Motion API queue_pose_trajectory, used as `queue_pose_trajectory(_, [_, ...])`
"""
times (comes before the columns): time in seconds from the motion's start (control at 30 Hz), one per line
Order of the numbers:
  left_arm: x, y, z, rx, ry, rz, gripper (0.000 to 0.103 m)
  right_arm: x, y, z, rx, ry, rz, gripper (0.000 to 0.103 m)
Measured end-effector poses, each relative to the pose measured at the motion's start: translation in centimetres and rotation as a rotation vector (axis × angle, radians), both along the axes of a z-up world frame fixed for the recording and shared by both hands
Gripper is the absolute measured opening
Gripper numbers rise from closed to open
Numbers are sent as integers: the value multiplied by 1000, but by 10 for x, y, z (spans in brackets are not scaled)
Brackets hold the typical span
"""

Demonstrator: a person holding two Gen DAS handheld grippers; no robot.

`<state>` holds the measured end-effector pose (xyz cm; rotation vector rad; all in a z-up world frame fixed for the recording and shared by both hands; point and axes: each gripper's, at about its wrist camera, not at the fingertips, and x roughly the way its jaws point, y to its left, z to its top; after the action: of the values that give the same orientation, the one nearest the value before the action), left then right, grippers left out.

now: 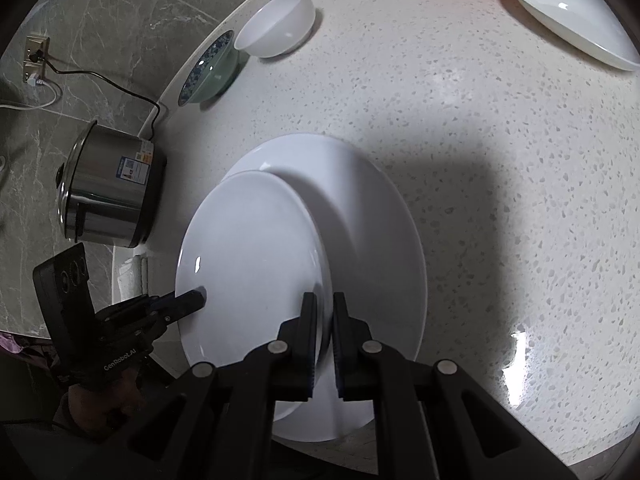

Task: Organize plates and bowls
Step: 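Carry the medium white plate and lower it onto the large plate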

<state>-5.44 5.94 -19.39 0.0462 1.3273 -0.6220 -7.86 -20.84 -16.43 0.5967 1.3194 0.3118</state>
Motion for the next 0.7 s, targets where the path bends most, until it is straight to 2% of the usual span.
queue_pose_trajectory(0.7, [4,-3,-5,-21,-29,18,12,-4,0,-7,-28,0,2,10])
